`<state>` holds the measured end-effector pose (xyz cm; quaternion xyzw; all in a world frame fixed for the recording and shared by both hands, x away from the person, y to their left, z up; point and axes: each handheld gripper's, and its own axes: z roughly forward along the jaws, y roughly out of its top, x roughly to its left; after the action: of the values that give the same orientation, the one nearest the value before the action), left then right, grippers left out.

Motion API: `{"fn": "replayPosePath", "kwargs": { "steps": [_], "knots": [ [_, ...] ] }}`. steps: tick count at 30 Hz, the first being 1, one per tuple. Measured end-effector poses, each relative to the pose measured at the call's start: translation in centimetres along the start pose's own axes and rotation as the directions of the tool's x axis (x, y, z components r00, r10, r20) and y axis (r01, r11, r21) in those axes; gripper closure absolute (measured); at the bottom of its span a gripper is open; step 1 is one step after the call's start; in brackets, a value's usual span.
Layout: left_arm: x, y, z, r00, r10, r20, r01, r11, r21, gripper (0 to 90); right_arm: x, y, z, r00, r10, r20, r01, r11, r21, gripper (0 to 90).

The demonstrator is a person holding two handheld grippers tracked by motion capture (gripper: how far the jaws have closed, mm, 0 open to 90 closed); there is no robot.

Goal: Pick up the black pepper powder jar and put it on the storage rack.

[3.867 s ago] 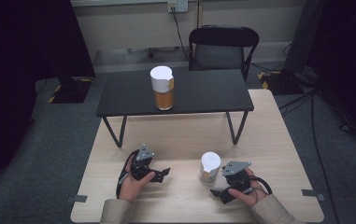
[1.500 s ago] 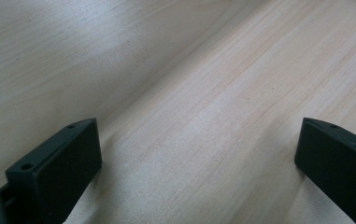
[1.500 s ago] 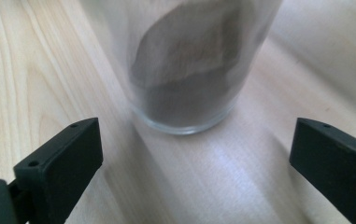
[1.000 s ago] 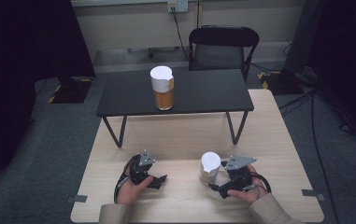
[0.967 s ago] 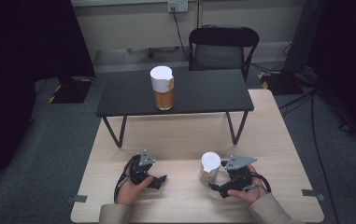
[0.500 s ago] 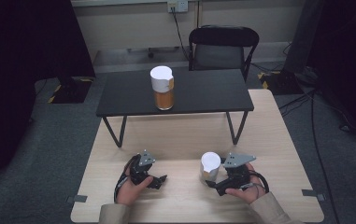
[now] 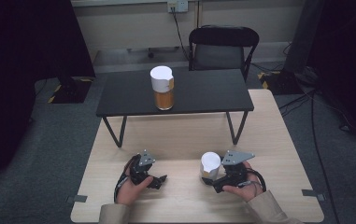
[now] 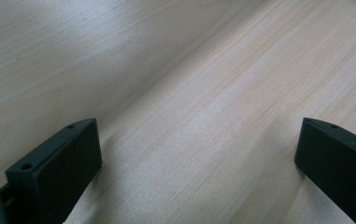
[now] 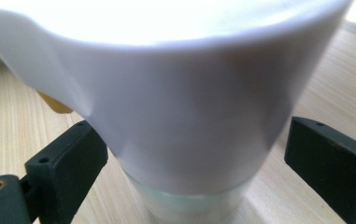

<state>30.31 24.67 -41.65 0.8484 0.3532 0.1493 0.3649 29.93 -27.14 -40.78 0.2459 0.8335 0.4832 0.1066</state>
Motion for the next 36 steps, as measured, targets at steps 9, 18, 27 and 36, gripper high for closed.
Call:
{"fn": "replayPosePath", "kwargs": {
  "steps": [9, 18, 27, 36],
  "knots": [
    [0.0, 0.0, 0.0, 1.0, 0.0, 0.0, 0.0, 1.0, 0.0, 0.0, -0.22, -0.08, 0.39, 0.9999, -0.007, -0.015, 0.006, 1.0, -0.027, 14.8],
    [0.01, 0.02, 0.0, 1.0, 0.0, 0.0, 0.0, 1.0, 0.001, 0.0, -0.03, -0.19, 0.4, 0.9997, -0.024, -0.002, 0.024, 0.999, -0.042, 22.9],
    [0.0, 0.01, 0.0, 1.0, 0.0, 0.0, 0.0, 1.0, 0.001, 0.0, 0.18, -0.33, 0.42, 0.9994, -0.034, -0.003, 0.034, 0.998, -0.049, 29.2],
    [0.0, 0.02, 0.0, 1.0, 0.0, 0.0, 0.0, 1.0, 0.001, 0.0, 0.58, -0.33, 0.35, 0.999, -0.043, 0.013, 0.044, 0.998, -0.05, 30.0]
  ]
}}
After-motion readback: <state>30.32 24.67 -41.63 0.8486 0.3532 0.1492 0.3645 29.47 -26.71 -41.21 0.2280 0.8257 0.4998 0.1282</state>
